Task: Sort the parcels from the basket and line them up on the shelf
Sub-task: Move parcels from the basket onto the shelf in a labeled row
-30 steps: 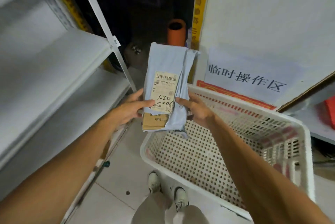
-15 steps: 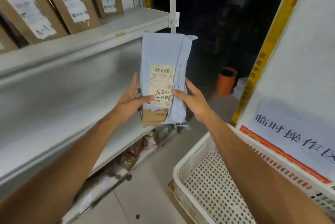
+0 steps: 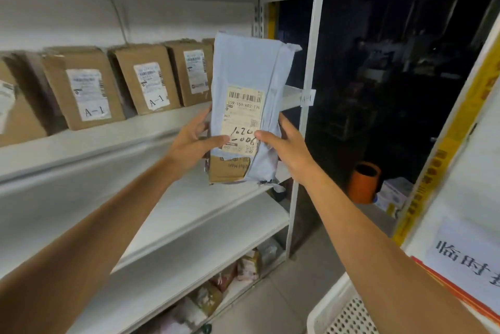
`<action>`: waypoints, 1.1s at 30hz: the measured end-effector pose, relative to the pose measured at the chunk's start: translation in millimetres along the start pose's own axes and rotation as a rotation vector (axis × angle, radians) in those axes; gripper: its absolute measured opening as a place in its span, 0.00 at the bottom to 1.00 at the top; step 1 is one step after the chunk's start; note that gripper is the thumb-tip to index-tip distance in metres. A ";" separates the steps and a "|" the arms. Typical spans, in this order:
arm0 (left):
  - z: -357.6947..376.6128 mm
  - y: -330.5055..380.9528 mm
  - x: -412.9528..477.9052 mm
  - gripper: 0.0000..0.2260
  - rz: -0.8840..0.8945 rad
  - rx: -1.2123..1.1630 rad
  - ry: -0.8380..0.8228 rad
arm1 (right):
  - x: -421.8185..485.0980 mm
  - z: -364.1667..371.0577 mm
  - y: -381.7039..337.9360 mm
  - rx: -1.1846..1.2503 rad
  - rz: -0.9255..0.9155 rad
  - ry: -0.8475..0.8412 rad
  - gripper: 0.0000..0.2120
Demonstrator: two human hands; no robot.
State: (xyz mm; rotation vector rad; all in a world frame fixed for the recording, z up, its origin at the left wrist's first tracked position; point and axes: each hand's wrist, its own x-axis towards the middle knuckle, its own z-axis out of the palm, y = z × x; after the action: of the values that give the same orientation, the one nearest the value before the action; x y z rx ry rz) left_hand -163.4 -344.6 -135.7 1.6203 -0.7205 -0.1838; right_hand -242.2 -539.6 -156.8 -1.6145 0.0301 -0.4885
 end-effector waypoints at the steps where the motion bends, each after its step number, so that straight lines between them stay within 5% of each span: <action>1: -12.8 4.0 0.1 0.32 0.004 0.001 0.013 | 4.4 12.0 -5.9 0.008 -0.014 -0.001 0.26; 14: -139.6 30.5 -26.6 0.28 0.192 0.041 0.298 | 61.6 150.5 -44.0 0.030 -0.159 -0.225 0.27; 23: -211.5 15.7 -67.9 0.31 0.144 0.055 0.707 | 101.7 250.9 -45.7 0.106 -0.159 -0.432 0.28; 28: -253.6 19.9 -99.0 0.42 0.117 0.080 0.835 | 108.9 314.9 -44.1 0.127 -0.200 -0.561 0.26; 33: -300.7 28.4 -140.4 0.39 0.116 0.169 0.925 | 96.9 382.8 -51.3 0.210 -0.177 -0.657 0.24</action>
State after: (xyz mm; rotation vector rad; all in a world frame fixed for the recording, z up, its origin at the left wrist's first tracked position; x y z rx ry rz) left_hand -131.1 -16.3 -89.2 1.5895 -0.1044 0.6925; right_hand -43.0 -201.8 -88.0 -1.5086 -0.6397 -0.0712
